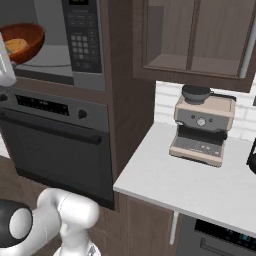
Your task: Open the microwave, place the bowl with waffle inside the microwave, then close the microwave door and turn it on.
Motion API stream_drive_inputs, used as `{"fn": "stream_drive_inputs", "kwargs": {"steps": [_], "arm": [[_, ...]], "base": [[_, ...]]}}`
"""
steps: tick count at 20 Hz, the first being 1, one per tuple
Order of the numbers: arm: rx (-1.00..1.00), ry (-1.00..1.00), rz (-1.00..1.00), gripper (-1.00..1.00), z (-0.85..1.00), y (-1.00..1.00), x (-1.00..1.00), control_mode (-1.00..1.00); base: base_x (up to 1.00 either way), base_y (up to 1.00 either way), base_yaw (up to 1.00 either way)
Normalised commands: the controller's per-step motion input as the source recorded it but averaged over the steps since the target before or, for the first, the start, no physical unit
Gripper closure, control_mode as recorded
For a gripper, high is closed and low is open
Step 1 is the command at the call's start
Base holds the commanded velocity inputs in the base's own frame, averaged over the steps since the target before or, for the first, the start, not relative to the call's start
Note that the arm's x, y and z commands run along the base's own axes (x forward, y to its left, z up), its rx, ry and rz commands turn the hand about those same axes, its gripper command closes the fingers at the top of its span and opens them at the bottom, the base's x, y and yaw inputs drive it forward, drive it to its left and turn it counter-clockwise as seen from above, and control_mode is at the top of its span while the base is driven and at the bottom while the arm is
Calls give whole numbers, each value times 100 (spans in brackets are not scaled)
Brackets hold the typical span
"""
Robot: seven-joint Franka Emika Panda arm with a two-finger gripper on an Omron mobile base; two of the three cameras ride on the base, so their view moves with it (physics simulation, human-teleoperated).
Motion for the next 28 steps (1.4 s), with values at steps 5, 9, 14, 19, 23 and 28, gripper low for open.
{"fn": "stream_drive_inputs", "kwargs": {"steps": [5,9,14,19,23,28], "arm": [[-14,16,-7,100,-8,0,64,-100],[-7,4,-9,100,-17,0,63,-100],[-8,0,-12,100,-35,1,62,-100],[-1,0,-10,100,-18,2,54,-100],[4,0,-10,100,7,3,65,-100],[1,3,-10,100,1,22,88,-100]], "base": [[0,0,0],[0,0,0],[0,0,0],[0,0,0],[0,0,0],[0,0,0]]}}
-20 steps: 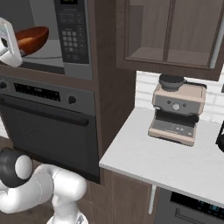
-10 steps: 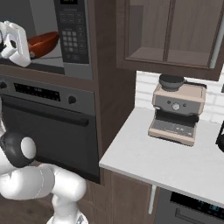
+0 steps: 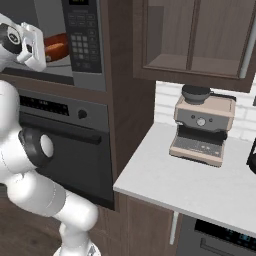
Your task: Open the microwave, place the bowl with waffle inside the microwave, then close the microwave door and turn it on.
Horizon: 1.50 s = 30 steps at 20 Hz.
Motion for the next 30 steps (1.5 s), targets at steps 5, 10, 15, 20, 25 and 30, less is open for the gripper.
{"fn": "stream_drive_inputs", "kwargs": {"steps": [5,10,15,20,25,30], "arm": [[0,2,-2,100,0,43,67,-100],[4,1,0,100,0,24,35,-100],[11,-3,0,-100,-6,1,4,-100],[13,-4,0,-100,-28,-12,1,-100],[27,-45,3,-100,-16,-12,-48,-100],[44,-78,10,-100,-14,-39,-100,-100]], "base": [[0,0,0],[0,0,0],[0,0,0],[0,0,0],[0,0,0],[0,0,0]]}}
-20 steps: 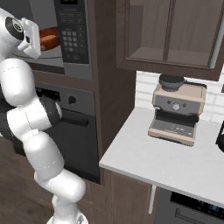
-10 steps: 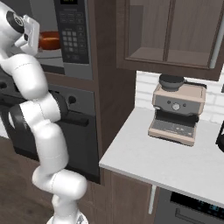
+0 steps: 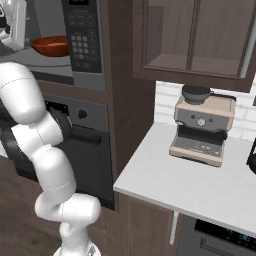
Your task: Open the microwave, place the bowl with waffle inside the microwave, then close the microwave door and turn it on.
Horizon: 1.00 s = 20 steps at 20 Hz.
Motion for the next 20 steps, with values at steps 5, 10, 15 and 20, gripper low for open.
{"fn": "stream_drive_inputs", "kwargs": {"steps": [5,10,15,20], "arm": [[36,-64,8,-100,-77,-83,-100,-100],[16,-48,11,-100,-100,-73,-100,-100],[11,-42,11,-100,-43,-35,-100,-100],[0,-29,16,-100,6,0,-100,-100]], "base": [[0,0,0],[0,0,0],[0,0,0],[0,0,0]]}}
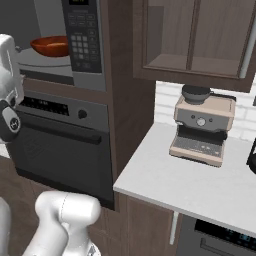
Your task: Open the microwave, place the bowl with waffle inside the microwave, then close the microwave door and turn it on.
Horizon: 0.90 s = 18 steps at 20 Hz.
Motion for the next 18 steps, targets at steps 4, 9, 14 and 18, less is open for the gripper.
{"fn": "stream_drive_inputs", "kwargs": {"steps": [4,9,14,18], "arm": [[-24,-17,10,-100,-8,17,-100,-100],[-41,-4,5,-100,-15,30,-100,-100],[-56,6,0,-100,-44,14,-90,-100],[-45,0,-8,-100,-66,-6,-41,-100]], "base": [[0,0,0],[0,0,0],[0,0,0],[0,0,0]]}}
